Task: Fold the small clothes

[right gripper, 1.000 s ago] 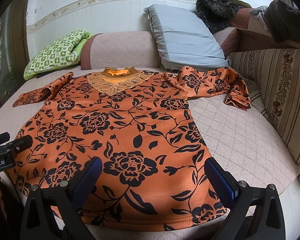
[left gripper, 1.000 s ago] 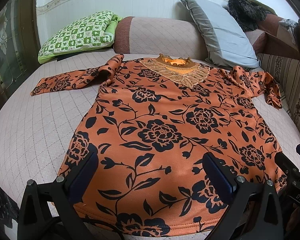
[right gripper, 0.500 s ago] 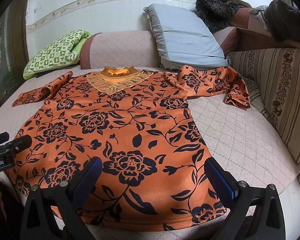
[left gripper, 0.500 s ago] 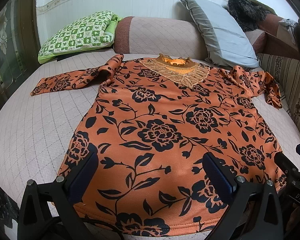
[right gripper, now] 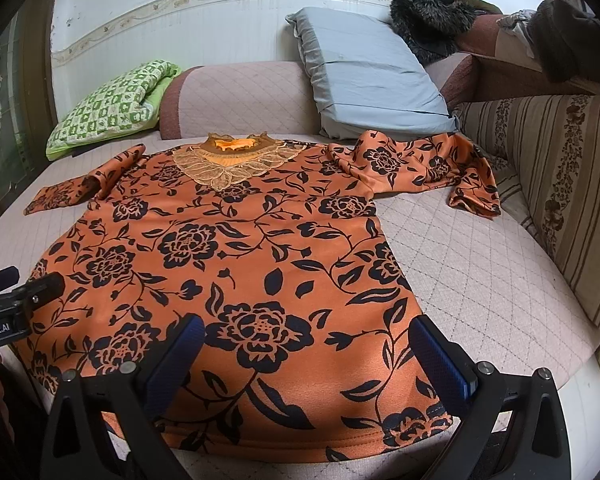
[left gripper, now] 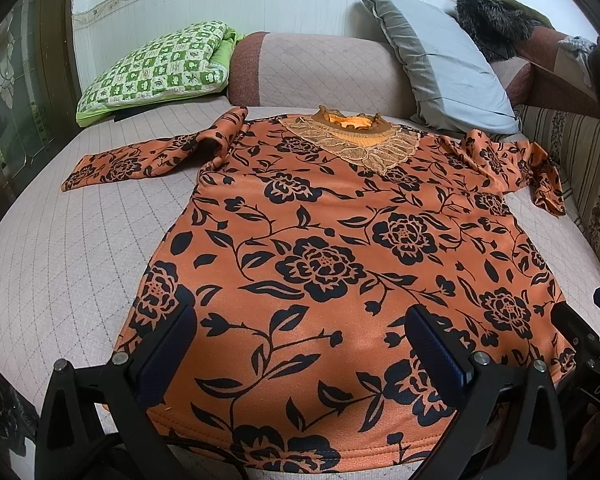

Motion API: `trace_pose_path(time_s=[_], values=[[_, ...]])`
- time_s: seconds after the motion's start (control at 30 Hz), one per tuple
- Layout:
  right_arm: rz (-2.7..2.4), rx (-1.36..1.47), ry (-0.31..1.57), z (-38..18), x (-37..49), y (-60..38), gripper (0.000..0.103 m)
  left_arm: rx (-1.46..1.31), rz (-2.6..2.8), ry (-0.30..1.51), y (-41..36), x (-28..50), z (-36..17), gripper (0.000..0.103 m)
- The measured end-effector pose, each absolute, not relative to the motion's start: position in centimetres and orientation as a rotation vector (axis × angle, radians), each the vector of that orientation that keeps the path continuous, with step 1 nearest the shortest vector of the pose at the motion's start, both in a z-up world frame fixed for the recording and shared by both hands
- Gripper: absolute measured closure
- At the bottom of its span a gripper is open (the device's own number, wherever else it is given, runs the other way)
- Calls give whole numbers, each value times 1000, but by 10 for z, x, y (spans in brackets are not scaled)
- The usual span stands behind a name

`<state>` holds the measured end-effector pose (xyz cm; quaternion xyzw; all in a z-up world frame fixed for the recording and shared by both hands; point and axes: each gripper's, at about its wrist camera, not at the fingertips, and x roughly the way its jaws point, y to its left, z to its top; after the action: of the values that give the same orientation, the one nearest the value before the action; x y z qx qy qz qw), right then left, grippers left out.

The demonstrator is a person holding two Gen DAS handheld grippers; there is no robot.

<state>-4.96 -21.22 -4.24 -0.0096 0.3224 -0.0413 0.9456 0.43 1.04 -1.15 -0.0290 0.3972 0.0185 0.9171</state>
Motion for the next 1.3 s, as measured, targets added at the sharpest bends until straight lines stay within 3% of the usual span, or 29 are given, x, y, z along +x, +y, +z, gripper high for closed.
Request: trace_pose_path(time_s=[1.3], values=[[-76, -3, 678, -45, -47, -213, 0, -59, 42, 825, 10, 6, -14, 0]])
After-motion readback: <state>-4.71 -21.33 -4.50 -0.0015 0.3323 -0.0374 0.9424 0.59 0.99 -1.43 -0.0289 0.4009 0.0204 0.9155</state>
